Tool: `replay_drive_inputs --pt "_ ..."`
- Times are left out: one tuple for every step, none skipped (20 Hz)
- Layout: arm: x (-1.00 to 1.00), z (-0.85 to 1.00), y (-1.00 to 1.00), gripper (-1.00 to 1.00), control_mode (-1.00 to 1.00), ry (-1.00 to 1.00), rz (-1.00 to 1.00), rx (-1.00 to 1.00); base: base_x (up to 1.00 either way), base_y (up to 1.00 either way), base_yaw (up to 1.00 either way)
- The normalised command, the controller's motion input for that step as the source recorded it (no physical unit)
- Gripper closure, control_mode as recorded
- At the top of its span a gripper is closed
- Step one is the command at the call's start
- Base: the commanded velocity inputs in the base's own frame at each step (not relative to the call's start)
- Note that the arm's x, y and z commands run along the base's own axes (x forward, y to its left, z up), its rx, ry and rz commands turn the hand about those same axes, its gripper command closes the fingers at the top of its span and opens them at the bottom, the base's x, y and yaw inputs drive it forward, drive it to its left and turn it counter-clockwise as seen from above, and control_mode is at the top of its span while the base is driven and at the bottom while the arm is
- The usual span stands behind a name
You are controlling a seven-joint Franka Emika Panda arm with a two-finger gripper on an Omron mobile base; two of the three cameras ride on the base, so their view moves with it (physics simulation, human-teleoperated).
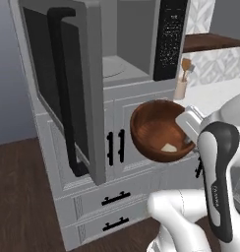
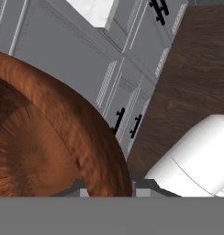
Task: Pick the garlic from the sink and place it in the bowl. Then pick the bowl and place it in the microwave. Then close the microwave door and press the start button.
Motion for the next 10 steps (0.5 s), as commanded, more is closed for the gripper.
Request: replay_drive_inputs --pt "0.0 0.0 0.0 1.0 1.0 0.0 0.0 0.0 0.86 -0.21 0.27" --pt "0.0 0.0 0.0 1.0 1.0 0.0 0.0 0.0 0.59 -0.37 0.29" --pt "0.0 0.0 0.0 1.0 1.0 0.0 0.0 0.0 0.39 -0.44 0.31" --pt "0.0 0.0 0.0 1.0 1.0 0.0 0.0 0.0 0.26 -0.41 0.32" --pt "0.0 0.0 0.0 1.0 1.0 0.0 0.0 0.0 0.31 -0.34 0.35" --pt "0.0 0.0 0.0 1.0 1.0 0.0 0.0 0.0 0.36 -0.32 0.34" --pt "0.0 0.0 0.0 1.0 1.0 0.0 0.0 0.0 0.49 -0.06 0.28" --pt "0.0 0.0 0.0 1.0 1.0 0.0 0.0 0.0 0.47 0.0 0.19" --pt "0.0 0.0 0.0 1.0 1.0 0.0 0.0 0.0 0.29 0.0 0.11" --pt "0.0 0.0 0.0 1.0 1.0 0.0 0.0 0.0 0.29 0.0 0.09"
